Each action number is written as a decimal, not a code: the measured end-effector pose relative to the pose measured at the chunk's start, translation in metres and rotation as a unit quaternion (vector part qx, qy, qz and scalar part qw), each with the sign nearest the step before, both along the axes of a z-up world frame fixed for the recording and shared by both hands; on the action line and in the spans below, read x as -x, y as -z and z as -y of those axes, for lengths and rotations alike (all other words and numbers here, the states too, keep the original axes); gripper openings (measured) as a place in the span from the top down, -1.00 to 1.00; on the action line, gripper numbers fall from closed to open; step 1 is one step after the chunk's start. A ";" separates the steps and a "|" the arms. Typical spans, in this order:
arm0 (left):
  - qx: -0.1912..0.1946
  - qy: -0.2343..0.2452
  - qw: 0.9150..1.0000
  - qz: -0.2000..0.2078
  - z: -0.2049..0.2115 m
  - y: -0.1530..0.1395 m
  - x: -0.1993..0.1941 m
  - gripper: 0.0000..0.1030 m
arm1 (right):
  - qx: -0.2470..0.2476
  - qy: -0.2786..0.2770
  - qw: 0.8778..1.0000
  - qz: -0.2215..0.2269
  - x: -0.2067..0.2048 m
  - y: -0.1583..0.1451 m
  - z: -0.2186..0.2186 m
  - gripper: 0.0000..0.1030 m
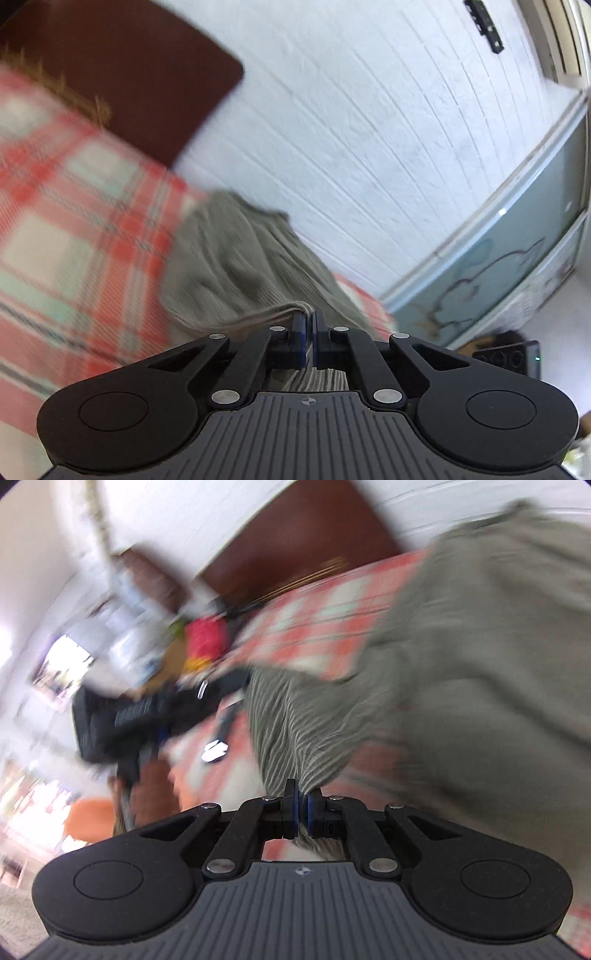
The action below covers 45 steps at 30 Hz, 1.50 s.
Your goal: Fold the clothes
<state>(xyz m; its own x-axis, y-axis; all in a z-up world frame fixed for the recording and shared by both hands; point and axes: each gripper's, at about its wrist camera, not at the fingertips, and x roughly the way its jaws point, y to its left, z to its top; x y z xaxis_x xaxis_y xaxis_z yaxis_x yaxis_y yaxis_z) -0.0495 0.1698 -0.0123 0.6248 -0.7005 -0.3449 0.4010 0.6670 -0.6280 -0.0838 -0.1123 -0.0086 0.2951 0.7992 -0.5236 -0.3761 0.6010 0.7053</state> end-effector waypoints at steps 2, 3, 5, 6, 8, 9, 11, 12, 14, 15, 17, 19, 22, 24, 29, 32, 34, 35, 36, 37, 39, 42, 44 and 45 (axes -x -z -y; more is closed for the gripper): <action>-0.038 -0.018 0.999 0.026 -0.017 -0.024 0.007 1.00 | -0.048 -0.045 0.998 -0.001 -0.005 0.000 -0.025 0.88; -0.056 -0.023 0.998 0.033 -0.020 -0.032 0.012 1.00 | -0.059 -0.060 0.996 0.000 -0.008 0.001 -0.035 0.88; -0.091 -0.024 0.995 0.032 -0.021 -0.040 0.018 1.00 | -0.023 -0.075 0.997 0.000 -0.012 0.008 -0.052 0.87; -0.109 -0.020 0.994 0.023 -0.021 -0.035 0.021 1.00 | 0.013 -0.076 0.997 -0.010 -0.014 0.016 -0.058 0.86; -0.157 -0.002 0.988 -0.006 -0.015 -0.015 0.026 0.64 | 0.088 -0.078 0.992 -0.043 -0.019 0.038 -0.067 0.83; -0.190 -0.003 0.981 -0.023 -0.009 -0.001 0.026 0.50 | 0.116 -0.079 0.988 -0.063 -0.021 0.047 -0.068 0.76; -0.255 -0.012 0.966 -0.048 -0.002 0.024 0.027 0.48 | 0.161 -0.078 0.980 -0.093 -0.024 0.056 -0.064 0.55; -0.274 -0.013 0.960 -0.053 -0.001 0.034 0.029 0.47 | 0.180 -0.076 0.975 -0.101 -0.026 0.057 -0.061 0.40; -0.284 -0.008 0.957 -0.059 -0.005 0.043 0.031 0.22 | 0.201 -0.060 0.976 -0.063 -0.030 0.035 -0.050 0.14; -0.281 -0.006 0.958 -0.060 -0.008 0.045 0.033 -0.08 | 0.208 -0.048 0.976 -0.036 -0.034 0.021 -0.045 0.04; -0.262 -0.003 0.963 -0.058 -0.016 0.044 0.039 -0.23 | 0.219 -0.028 0.975 0.016 -0.046 -0.007 -0.042 -0.04; -0.232 0.004 0.970 -0.064 -0.018 0.046 0.044 -0.23 | 0.234 -0.018 0.971 0.056 -0.065 -0.021 -0.049 -0.06; -0.200 0.020 0.977 -0.077 -0.014 0.052 0.052 -0.23 | 0.260 -0.015 0.960 0.100 -0.101 -0.030 -0.071 -0.06; -0.185 0.034 0.979 -0.085 -0.009 0.057 0.058 -0.27 | 0.292 -0.022 0.951 0.096 -0.130 -0.020 -0.094 -0.06; -0.151 0.076 0.979 -0.112 0.009 0.075 0.071 -0.30 | 0.359 -0.035 0.931 0.064 -0.200 0.006 -0.145 -0.06; -0.169 0.074 0.978 -0.096 0.021 0.082 0.074 -0.35 | 0.384 -0.027 0.922 0.029 -0.229 0.023 -0.169 -0.06; -0.164 0.072 0.979 -0.100 0.024 0.087 0.071 -0.35 | 0.417 -0.023 0.908 0.028 -0.235 0.035 -0.180 -0.06; -0.160 0.072 0.979 -0.103 0.025 0.089 0.070 -0.34 | 0.434 -0.021 0.900 0.027 -0.239 0.042 -0.185 -0.06; -0.159 0.071 0.979 -0.104 0.025 0.091 0.068 -0.31 | 0.450 -0.020 0.893 0.026 -0.242 0.048 -0.190 -0.06; -0.161 0.070 0.979 -0.104 0.026 0.092 0.067 -0.28 | 0.466 -0.018 0.884 0.025 -0.245 0.055 -0.195 -0.06; -0.163 0.068 0.979 -0.103 0.027 0.094 0.064 0.41 | 0.488 -0.014 0.872 0.021 -0.250 0.067 -0.200 -0.06; -0.170 0.062 0.979 -0.093 0.027 0.093 0.067 0.92 | 0.471 -0.011 0.882 0.007 -0.253 0.067 -0.196 0.65; -0.186 0.052 0.978 -0.081 0.024 0.088 0.070 0.96 | 0.468 -0.010 0.883 0.010 -0.254 0.060 -0.196 0.92; -0.196 0.041 0.977 -0.074 0.019 0.084 0.071 0.96 | 0.466 -0.009 0.885 0.016 -0.255 0.055 -0.196 0.93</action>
